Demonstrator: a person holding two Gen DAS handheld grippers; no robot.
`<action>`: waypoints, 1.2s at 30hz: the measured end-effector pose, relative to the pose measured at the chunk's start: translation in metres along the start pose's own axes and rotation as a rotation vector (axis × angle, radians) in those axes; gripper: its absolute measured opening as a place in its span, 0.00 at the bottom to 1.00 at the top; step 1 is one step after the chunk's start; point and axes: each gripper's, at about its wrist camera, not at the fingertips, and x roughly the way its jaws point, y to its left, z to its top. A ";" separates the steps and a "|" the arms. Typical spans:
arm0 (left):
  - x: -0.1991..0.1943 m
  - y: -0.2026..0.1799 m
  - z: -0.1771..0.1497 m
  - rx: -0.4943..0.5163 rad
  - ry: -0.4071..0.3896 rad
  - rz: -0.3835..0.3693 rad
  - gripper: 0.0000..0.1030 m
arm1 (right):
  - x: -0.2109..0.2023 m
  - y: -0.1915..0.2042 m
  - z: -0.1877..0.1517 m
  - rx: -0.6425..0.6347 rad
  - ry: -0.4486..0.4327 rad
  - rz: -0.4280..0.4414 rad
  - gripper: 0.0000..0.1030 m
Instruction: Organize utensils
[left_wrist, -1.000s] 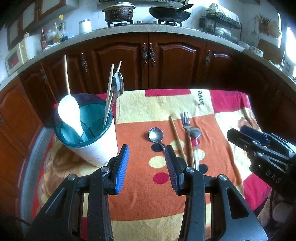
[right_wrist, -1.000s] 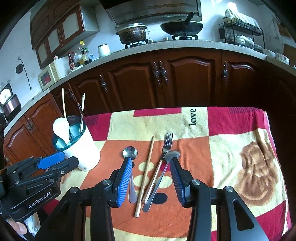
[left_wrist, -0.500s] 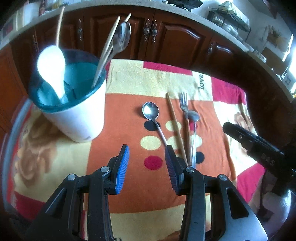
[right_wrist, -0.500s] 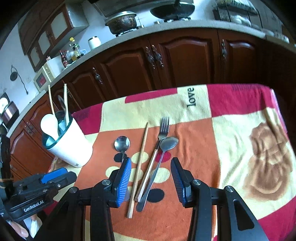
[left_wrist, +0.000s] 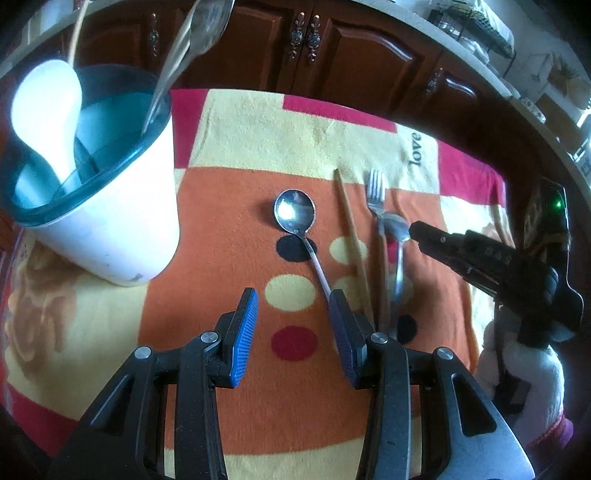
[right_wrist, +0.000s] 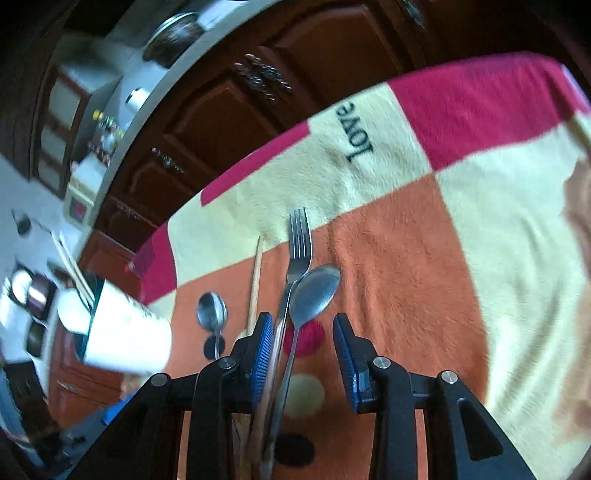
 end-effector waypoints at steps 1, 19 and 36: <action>0.004 0.000 0.002 -0.005 0.006 0.001 0.38 | 0.003 -0.002 0.002 0.012 0.000 0.013 0.32; 0.057 -0.006 0.045 -0.057 0.007 0.117 0.38 | -0.001 -0.031 0.009 0.053 -0.047 0.122 0.06; 0.090 -0.005 0.073 -0.061 -0.015 0.098 0.18 | 0.004 -0.048 0.011 0.079 -0.043 0.175 0.06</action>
